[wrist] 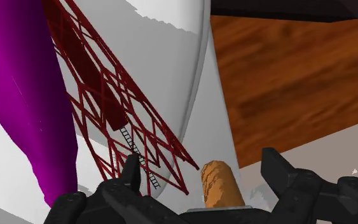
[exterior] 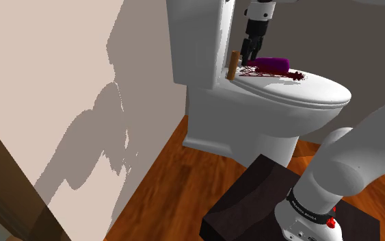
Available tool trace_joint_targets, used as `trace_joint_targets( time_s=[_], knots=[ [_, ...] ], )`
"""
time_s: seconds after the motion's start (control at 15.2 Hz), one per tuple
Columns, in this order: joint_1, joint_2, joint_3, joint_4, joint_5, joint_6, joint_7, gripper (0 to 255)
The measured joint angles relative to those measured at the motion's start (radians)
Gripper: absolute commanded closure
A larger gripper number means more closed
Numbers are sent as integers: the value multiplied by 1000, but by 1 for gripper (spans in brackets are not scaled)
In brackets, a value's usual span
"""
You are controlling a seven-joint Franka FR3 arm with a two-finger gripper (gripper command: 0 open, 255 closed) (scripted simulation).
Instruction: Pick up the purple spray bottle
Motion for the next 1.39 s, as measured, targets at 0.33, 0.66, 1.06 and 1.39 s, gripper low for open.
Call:
trace_joint_targets(
  time_s=[0.33, 0.66, 1.06, 1.39],
  knots=[
    [-21, 208, -78, 228, 35, -47, -104, 0],
    [-67, 416, -141, 472, 96, -115, -209, 0],
    [-74, 423, -146, 421, 98, -50, -218, 0],
    [-75, 422, -148, 407, 102, 33, -216, 255]
  ],
)
